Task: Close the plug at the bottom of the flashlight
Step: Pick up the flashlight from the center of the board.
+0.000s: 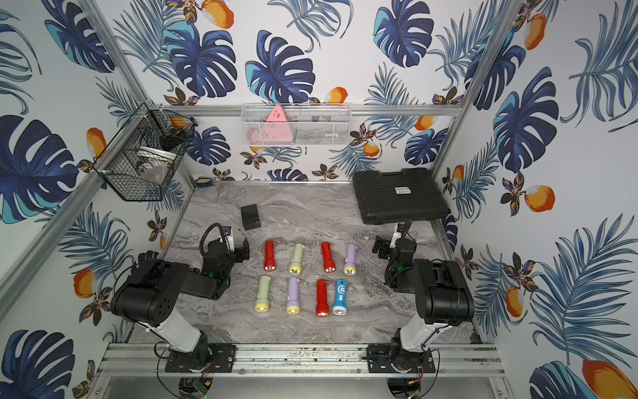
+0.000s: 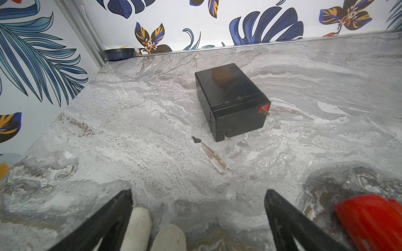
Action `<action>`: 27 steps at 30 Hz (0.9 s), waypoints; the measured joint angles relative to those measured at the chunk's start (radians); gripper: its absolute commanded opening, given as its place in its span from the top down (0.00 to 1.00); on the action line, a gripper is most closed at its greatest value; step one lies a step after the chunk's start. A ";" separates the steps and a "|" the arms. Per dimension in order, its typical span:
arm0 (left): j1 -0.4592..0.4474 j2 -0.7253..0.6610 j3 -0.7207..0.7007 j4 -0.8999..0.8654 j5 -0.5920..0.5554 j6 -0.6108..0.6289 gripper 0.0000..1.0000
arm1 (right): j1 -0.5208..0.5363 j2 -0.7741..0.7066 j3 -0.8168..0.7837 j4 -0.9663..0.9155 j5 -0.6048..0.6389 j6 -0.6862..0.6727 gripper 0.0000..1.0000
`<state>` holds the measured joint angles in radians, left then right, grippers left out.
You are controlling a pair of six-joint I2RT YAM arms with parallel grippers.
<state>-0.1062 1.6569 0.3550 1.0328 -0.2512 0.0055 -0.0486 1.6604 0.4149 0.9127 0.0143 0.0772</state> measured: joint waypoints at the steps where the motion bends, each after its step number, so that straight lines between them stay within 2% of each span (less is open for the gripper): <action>1: -0.001 0.000 0.000 0.000 0.000 0.000 0.01 | 0.000 0.000 0.000 0.000 0.000 0.000 0.00; 10: -0.014 -0.002 -0.007 0.004 -0.008 0.015 0.01 | 0.000 0.000 0.000 0.000 0.000 0.000 0.00; 18: 0.025 -0.012 0.011 -0.028 0.038 0.011 0.01 | -0.003 -0.019 0.018 -0.036 0.017 0.008 0.00; 27: -0.009 -0.258 0.090 -0.245 -0.058 -0.008 0.01 | -0.002 -0.227 0.180 -0.340 0.112 0.072 0.00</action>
<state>-0.1154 1.3987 0.4454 0.7879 -0.3096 -0.0025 -0.0505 1.4338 0.5945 0.5728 0.1265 0.1493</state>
